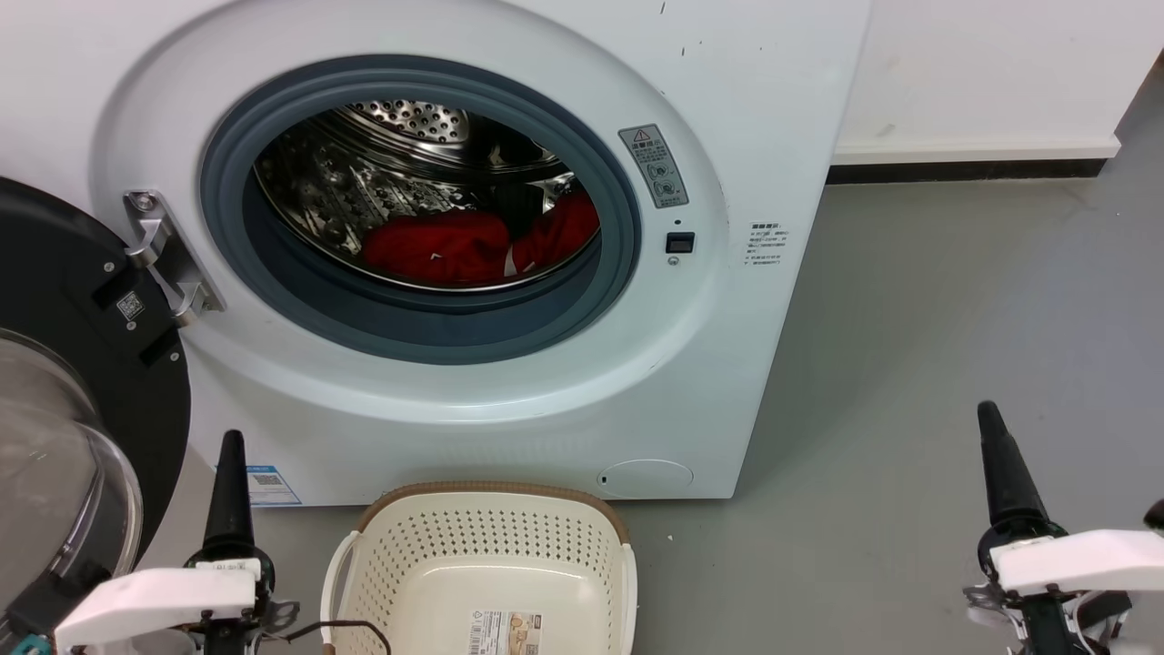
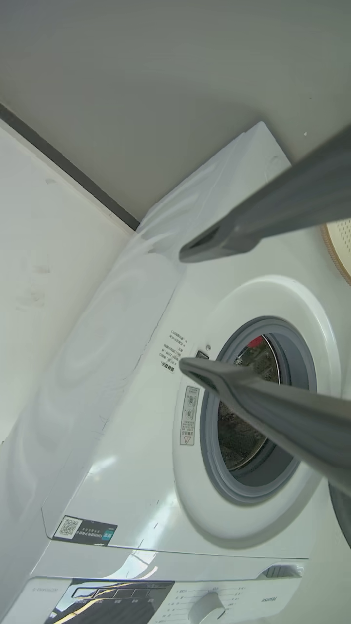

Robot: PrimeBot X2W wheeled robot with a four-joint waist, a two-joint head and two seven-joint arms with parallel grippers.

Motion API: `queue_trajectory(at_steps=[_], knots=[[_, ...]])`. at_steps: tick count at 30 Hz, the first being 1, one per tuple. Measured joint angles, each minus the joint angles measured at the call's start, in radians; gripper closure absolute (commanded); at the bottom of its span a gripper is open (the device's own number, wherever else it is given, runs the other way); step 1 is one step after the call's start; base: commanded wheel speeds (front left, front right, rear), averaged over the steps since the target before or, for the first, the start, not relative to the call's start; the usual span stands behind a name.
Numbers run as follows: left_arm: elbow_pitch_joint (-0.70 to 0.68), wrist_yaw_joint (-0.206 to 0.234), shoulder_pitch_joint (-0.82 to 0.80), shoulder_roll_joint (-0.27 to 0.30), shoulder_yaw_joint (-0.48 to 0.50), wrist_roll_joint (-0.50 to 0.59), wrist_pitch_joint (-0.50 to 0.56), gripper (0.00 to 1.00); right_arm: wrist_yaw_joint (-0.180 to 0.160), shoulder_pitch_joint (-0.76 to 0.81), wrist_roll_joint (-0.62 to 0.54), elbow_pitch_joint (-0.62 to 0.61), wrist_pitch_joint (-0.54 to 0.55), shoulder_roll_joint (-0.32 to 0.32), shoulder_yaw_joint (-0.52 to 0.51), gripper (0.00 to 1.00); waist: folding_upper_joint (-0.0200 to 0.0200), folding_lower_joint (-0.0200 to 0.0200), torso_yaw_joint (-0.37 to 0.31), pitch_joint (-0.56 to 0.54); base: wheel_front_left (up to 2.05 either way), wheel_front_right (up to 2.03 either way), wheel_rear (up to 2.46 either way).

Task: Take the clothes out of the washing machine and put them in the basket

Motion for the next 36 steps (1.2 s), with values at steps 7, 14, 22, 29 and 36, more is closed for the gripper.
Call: queue_trajectory(at_steps=[7,14,22,29,36], knots=[[-0.094,0.056,0.000,0.000,-0.024,0.177,-0.026,0.00,0.000,0.000,-0.220,-0.066,-0.026,0.000,0.011,0.00,0.0000,0.0000,-0.004,0.006,0.00,0.00,0.00],[-0.178,0.108,0.003,0.000,-0.086,0.344,-0.049,0.00,0.000,-0.001,-0.388,-0.122,-0.049,0.000,0.036,0.00,0.0000,0.0001,-0.006,0.009,0.00,0.00,0.00],[-0.219,0.147,0.023,0.000,-0.139,0.488,-0.072,0.00,0.000,0.000,-0.526,-0.150,-0.074,0.000,0.062,0.00,0.0000,0.0000,-0.009,0.011,0.00,0.00,0.00],[-0.271,0.194,0.026,0.000,-0.175,0.627,-0.092,0.00,0.000,0.000,-0.638,-0.165,-0.093,0.000,0.081,0.00,0.0000,0.0001,-0.011,0.013,0.00,0.00,0.00],[-0.309,0.229,0.040,0.001,-0.202,0.731,-0.113,0.00,0.000,0.001,-0.744,-0.182,-0.112,0.000,0.096,0.00,0.0000,0.0001,-0.013,0.015,0.00,0.00,0.00]])
